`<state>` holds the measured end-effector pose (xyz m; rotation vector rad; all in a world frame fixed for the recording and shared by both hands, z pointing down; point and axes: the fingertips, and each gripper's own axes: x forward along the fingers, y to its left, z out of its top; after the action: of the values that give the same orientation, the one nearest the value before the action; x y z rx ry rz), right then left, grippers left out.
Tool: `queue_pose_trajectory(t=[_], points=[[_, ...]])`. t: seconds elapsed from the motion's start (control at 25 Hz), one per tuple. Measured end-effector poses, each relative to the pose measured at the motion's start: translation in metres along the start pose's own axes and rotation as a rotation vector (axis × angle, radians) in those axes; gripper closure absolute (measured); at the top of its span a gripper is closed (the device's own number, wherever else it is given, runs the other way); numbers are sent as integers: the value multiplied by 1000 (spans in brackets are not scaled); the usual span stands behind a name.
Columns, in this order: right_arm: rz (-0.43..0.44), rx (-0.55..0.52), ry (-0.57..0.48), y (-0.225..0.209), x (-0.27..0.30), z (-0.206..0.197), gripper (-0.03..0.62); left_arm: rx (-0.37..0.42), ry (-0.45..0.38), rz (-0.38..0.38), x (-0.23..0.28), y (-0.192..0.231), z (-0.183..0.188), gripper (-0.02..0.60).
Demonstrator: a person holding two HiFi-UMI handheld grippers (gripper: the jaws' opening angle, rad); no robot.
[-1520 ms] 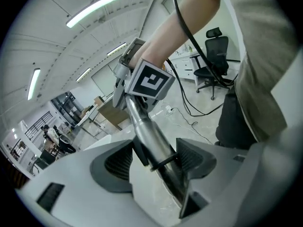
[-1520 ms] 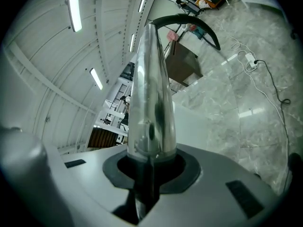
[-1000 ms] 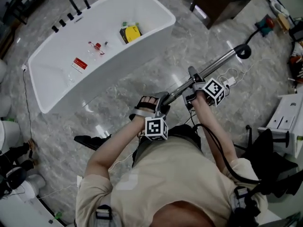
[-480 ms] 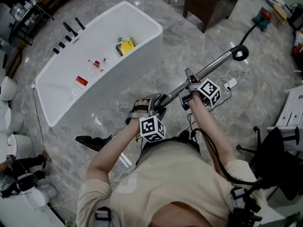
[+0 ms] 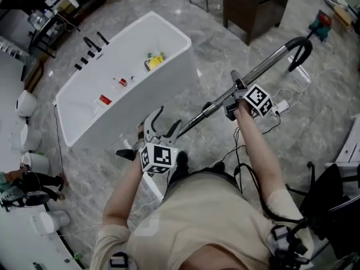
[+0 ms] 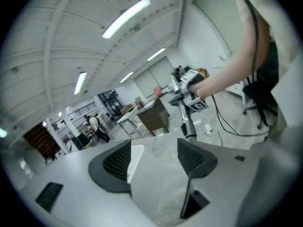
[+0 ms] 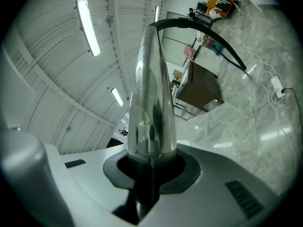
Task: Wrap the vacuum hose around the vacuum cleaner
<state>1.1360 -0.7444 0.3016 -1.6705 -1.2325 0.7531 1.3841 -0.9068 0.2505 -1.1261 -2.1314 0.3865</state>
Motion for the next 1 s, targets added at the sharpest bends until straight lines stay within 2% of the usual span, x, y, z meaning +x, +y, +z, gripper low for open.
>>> queue_pose_trajectory(t=[0.12, 0.16, 0.24, 0.32, 0.44, 0.48, 0.6, 0.68, 0.8, 0.88, 1.0], points=[[36, -73, -23, 4, 0, 49, 519, -303, -11, 50, -45, 32, -3, 272], [52, -93, -33, 5, 1, 67, 519, -366, -2, 49, -56, 39, -6, 272], [83, -128, -67, 7, -6, 95, 519, -389, 35, 52, -78, 52, -16, 272], [101, -173, -80, 12, -10, 105, 519, -401, 55, 82, -100, 63, -32, 272], [104, -244, -54, 23, -5, 109, 522, -512, 31, 84, -96, 61, -40, 272], [102, -261, -42, 24, -5, 110, 522, -512, 12, 73, -85, 58, -31, 272], [79, -294, 2, 17, -9, 105, 524, -424, -93, 33, -43, 50, 21, 272], [45, -322, 29, 0, -18, 109, 526, -413, -166, -44, -7, 34, 58, 272], [-22, -369, 29, -35, -44, 133, 528, -409, -249, -199, 45, 1, 101, 273], [-79, -407, 9, -54, -58, 155, 528, -390, -286, -277, 71, -9, 119, 295], [-173, -489, -17, -72, -74, 185, 530, -378, -311, -344, 97, -13, 130, 339]])
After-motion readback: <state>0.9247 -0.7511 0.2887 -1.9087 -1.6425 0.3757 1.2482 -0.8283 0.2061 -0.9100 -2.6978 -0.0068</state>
